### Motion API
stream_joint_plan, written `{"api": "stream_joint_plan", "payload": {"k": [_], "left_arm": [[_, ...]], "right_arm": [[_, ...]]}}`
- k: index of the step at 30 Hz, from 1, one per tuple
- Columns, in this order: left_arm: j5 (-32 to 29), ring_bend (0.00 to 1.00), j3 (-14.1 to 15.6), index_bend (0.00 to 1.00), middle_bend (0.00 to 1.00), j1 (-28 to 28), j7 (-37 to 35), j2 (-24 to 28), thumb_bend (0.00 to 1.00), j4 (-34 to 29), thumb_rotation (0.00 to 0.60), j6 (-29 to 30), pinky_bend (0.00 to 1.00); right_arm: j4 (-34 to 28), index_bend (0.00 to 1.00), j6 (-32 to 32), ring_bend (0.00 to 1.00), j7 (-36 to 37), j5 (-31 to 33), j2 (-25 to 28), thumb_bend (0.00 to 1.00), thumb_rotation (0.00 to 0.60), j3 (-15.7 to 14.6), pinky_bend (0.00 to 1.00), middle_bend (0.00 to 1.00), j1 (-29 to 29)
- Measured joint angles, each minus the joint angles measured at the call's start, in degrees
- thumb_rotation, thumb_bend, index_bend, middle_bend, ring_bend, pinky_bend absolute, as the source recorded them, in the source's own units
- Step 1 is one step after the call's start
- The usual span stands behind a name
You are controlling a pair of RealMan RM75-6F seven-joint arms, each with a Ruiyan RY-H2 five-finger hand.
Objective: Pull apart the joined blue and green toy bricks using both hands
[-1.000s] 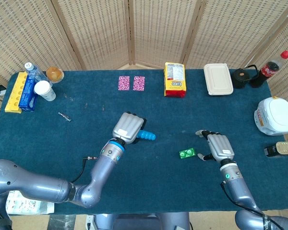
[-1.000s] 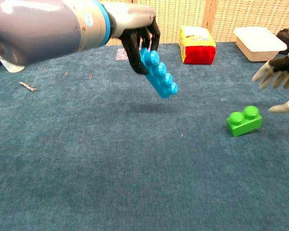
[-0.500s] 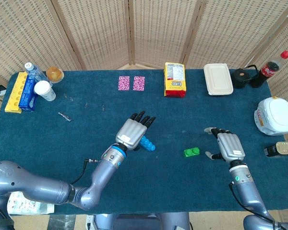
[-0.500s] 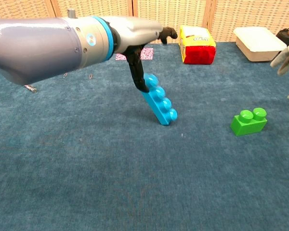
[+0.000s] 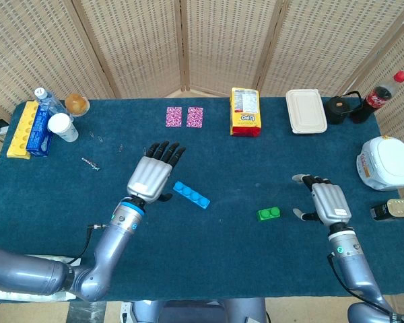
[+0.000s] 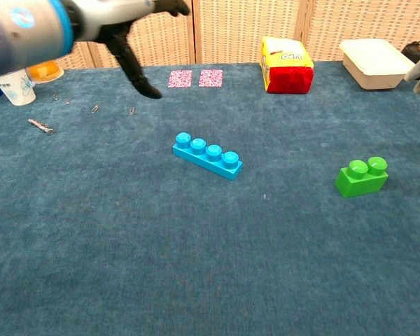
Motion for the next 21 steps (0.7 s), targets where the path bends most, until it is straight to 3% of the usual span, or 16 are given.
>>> {"api": "stream_joint_plan", "payload": {"k": [9,16,21], "left_arm": [[6.2,0.0,6.2,0.05,0.09,9.7,-5.2,10.5,0.17,-6.6,0.557,4.8,0.11],[20.7,0.0,16.4,0.07,0.09,23.6,-15.8,18.2,0.17,-6.6,0.555,10.6,0.11],[28.1,0.0,20.8,0.07,0.09,30.8,-20.7,21.5,0.17,-3.9,0.557,14.7,0.11]], "right_arm": [[1.7,0.26,1.5,0.31,-0.8,-0.4,-0.7,0.25,0.6,0.0,0.28,0.31,-0.7],[2.8,0.28,6.7,0.31,-3.6,-4.0,-2.0,0.26,0.6,-1.3,0.28,0.33,-2.9],[3.0,0.31,8.6,0.32,-5.2,-6.1,-2.3,0.26,0.6,-2.4,0.28,0.35,-4.1]]}}
